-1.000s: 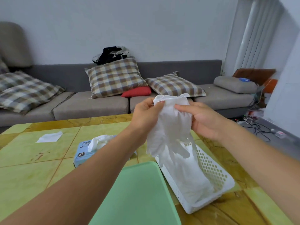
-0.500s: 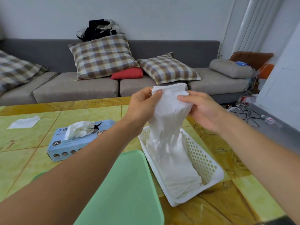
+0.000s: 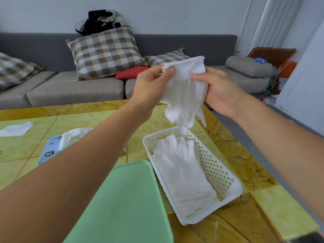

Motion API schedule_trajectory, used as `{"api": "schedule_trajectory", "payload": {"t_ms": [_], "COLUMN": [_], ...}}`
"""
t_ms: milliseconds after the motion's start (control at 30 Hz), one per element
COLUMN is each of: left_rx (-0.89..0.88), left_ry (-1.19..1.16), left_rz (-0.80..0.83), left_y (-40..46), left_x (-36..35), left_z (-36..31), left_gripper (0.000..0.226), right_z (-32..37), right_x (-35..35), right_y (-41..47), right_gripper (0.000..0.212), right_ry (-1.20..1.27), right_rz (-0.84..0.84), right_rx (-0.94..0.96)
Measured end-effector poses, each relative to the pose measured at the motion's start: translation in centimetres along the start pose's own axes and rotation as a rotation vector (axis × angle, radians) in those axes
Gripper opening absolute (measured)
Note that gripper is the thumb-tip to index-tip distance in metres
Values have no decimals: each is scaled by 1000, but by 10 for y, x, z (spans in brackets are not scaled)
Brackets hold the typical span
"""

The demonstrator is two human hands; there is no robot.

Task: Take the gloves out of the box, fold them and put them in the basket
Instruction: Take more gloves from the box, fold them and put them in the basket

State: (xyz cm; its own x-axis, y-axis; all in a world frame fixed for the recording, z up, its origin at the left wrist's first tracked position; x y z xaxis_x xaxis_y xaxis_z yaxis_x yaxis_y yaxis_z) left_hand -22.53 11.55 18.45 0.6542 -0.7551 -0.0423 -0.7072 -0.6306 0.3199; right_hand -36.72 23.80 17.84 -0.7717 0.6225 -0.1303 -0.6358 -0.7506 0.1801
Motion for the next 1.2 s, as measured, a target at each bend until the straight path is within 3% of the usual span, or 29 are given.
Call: {"api": "schedule_trajectory", "payload": {"t_ms": [133, 300, 533, 633, 767, 833, 933, 1033, 1100, 1200], "left_rx": [-185, -133, -254, -176, -19, 102, 212, 108, 31, -106], "left_ry": [184, 416, 796, 1001, 1080, 1060, 1004, 1057, 1203, 1495], "left_rz": [144, 384, 717, 851, 1012, 1059, 1016, 868, 775, 614], "left_y": [-42, -107, -149, -155, -156, -155, -148, -140, -135, -127], "left_x": [-4, -3, -23, -29, -33, -35, -39, -39, -36, -31], "left_z": [26, 103, 114, 115, 112, 108, 102, 98, 99, 100], "left_gripper": [15, 8, 23, 29, 44, 49, 38, 20, 25, 35], "right_z": [-50, -122, -109, -118, -103, -88, -84, -122, -135, -130], "right_x": [18, 30, 15, 19, 20, 12, -6, -22, -21, -22], "right_y": [-38, -92, -132, -146, -150, -134, -95, -73, -63, -61], "right_gripper": [31, 29, 10, 22, 45, 33, 15, 12, 38, 107], "right_ry": [-100, -372, -870, -1077, -1218, -1133, -1150, -1441, -1520, -1562], "right_rz": [2, 181, 517, 651, 891, 796, 459, 535, 495, 401], "right_rx": [1, -84, -39, -150, -345, -316, -15, -92, -154, -83]}}
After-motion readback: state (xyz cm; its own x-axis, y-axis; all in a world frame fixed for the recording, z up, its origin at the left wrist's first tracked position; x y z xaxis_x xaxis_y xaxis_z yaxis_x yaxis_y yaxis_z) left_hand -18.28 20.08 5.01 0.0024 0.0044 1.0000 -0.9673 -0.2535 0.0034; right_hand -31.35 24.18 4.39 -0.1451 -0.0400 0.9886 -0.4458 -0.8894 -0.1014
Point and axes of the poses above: each hand's wrist, its own y-axis towards the middle knuckle, its own x-axis out of the back of the hand, z = x × y, the point moved 5 cm from there along y, towards the middle knuckle, and after that the axes turned 1 degree about -z, right-handed, at the moved point
